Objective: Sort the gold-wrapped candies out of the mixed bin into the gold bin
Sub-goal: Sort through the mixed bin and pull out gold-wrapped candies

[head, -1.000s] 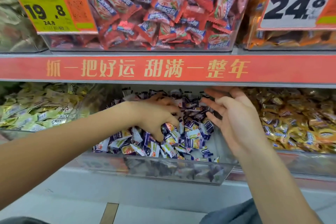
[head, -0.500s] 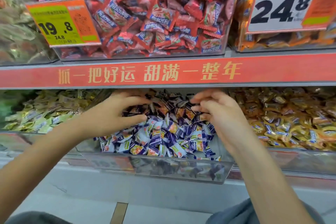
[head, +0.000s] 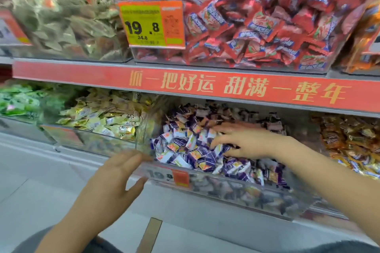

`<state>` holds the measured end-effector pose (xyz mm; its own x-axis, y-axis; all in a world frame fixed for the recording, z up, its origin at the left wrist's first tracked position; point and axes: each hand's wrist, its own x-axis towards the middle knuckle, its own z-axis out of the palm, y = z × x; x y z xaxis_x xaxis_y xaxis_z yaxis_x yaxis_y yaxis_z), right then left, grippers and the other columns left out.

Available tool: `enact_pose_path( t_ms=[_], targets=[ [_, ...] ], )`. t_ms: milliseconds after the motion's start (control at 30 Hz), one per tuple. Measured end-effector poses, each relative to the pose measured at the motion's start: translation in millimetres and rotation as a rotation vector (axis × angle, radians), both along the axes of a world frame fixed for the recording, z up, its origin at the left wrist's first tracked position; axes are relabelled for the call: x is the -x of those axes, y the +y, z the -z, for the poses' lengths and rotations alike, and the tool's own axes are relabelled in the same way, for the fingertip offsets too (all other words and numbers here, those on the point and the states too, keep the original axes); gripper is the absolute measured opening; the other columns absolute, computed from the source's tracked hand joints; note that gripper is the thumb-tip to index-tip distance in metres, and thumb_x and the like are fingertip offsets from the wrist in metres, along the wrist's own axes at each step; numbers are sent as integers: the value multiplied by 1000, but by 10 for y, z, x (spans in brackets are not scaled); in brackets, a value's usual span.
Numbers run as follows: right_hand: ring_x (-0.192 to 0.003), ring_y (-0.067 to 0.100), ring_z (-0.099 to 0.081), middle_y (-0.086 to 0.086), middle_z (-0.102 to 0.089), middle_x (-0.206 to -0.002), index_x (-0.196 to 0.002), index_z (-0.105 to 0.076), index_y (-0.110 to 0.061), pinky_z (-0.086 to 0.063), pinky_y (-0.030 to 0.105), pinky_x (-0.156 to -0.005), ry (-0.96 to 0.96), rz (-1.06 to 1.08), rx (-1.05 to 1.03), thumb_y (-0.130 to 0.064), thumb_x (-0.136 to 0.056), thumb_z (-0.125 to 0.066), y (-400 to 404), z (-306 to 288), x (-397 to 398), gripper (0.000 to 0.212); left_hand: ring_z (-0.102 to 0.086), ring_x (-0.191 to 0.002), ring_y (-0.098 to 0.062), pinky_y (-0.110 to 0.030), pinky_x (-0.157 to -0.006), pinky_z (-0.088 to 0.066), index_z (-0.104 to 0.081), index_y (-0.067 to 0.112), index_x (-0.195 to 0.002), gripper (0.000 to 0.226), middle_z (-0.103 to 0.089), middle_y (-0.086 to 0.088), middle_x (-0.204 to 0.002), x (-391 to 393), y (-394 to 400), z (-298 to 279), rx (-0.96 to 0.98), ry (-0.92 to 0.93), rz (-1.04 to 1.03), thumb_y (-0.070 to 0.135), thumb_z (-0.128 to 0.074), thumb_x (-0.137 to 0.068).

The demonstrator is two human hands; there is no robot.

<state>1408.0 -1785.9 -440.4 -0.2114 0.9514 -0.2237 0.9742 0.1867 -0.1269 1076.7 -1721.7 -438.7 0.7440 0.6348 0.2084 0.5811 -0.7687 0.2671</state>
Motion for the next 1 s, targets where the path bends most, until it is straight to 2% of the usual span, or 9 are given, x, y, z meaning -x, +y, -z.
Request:
enact_pose_path(
  t_ms=[133,233,300,400,567,667,733,867,1000],
  targets=[
    [-112,15,-56,-13,-50,-136,-118,-52,-53,-46,38,-96,105,109,129,-27,-91,-54,-33,-305,95,37,-41,-108,8,-10,-85,-36,-52,46,-115,31,-49,29,-114,39,26,39,62,-53,25,31,-59,-89],
    [-71,-2,-59,-22,-69,-87,-99,-71,-30,-47,17,-65,147,68,-108,-21,-87,-55,180,-638,489,22,-45,-107,5,-17,-86,-37,-56,44,-114,33,-54,26,-112,50,76,67,60,-79,35,26,-63,-87],
    [-67,-1,-57,-27,-63,-68,-97,-73,-26,-44,16,-61,192,-87,-205,-15,-85,-55,415,-676,840,25,-47,-105,4,-19,-84,-40,-58,41,-112,31,-56,25,-110,34,85,70,36,-97,44,22,-63,-88],
    [-92,13,-52,-6,-61,-106,-117,-65,-23,-44,32,-78,33,-356,-84,-26,-86,-61,757,-401,1193,31,-49,-108,-3,-24,-84,-41,-54,38,-111,26,-60,19,-111,11,66,78,-101,-45,41,35,-49,-86],
    [-127,23,-38,1,-17,-156,-146,-30,-39,-40,28,-65,-283,-398,85,-33,-83,-61,846,-50,1050,71,-44,-123,-8,-31,-90,-32,-50,29,-103,25,-65,11,-109,-30,63,121,-293,19,26,43,-42,-83],
    [-121,30,-42,-2,-9,-158,-145,-25,-44,-43,29,-62,-345,-323,148,-32,-83,-63,781,-12,999,73,-49,-114,-10,-36,-85,-33,-55,26,-94,22,-66,10,-97,-97,30,114,-355,-25,-27,40,-41,-86],
    [-113,30,-45,-1,-18,-154,-143,-32,-42,-47,36,-72,-350,-288,145,-34,-83,-65,729,-63,937,69,-50,-112,-12,-38,-83,-34,-57,24,-91,24,-64,10,-93,-139,17,126,-375,-18,-57,39,-39,-89],
    [-101,21,-48,-3,-42,-135,-132,-50,-35,-39,32,-64,-280,-191,59,-26,-80,-65,534,-184,567,55,-51,-110,-13,-39,-83,-36,-57,25,-91,21,-62,10,-92,-147,47,161,-386,-9,-70,35,-39,-89],
    [-121,18,-42,-7,-40,-142,-124,-54,-41,-41,33,-93,-228,-37,88,-30,-80,-66,219,-302,126,47,-51,-106,-14,-38,-82,-35,-59,24,-88,22,-62,9,-90,-175,63,180,-388,-16,-72,35,-40,-88]
  ],
)
